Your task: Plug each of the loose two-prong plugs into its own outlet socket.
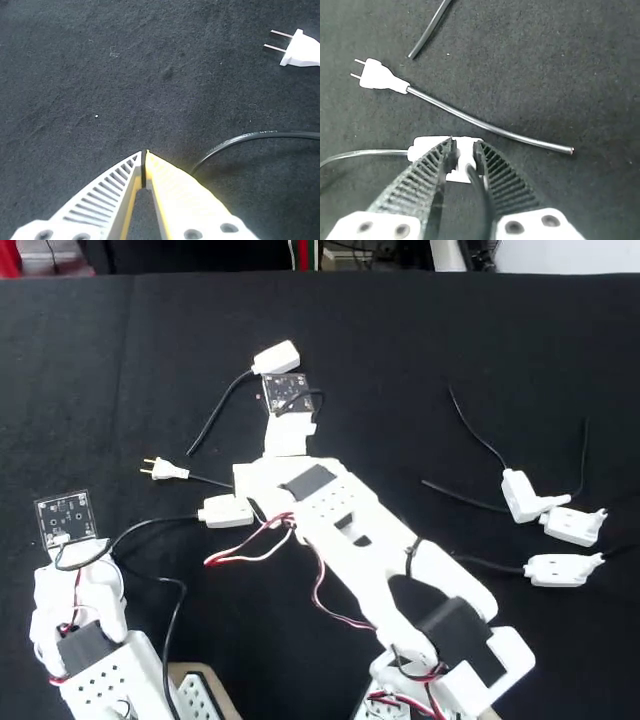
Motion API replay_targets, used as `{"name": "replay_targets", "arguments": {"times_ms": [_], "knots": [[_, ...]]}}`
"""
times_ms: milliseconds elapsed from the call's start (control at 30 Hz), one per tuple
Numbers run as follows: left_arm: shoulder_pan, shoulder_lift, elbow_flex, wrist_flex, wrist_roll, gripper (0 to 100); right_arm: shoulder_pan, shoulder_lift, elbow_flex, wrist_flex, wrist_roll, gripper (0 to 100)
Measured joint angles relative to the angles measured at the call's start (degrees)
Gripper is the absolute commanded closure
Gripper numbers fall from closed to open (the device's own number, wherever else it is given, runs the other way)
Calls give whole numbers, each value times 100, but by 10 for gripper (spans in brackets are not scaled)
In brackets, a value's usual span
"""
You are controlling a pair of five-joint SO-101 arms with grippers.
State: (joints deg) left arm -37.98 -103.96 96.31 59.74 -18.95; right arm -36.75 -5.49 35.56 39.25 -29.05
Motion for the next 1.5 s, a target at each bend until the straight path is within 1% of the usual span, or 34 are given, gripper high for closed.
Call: {"name": "replay_targets", "arguments": {"times_ms": [100,233,567,767,933,1167,1333,1500], "knots": [[0,0,0,0,0,970,0,9,-176,413,0,986],[0,0,0,0,0,970,0,9,-246,571,0,986],[0,0,0,0,0,970,0,62,-264,589,0,986],[0,0,0,0,0,970,-290,264,-281,484,0,986],[0,0,0,0,0,970,-492,897,-536,387,0,986],[0,0,0,0,0,970,-677,976,-651,457,0,986],[0,0,0,0,0,970,-651,976,-686,651,325,986],[0,0,0,0,0,970,-290,976,-712,1029,844,986]]}}
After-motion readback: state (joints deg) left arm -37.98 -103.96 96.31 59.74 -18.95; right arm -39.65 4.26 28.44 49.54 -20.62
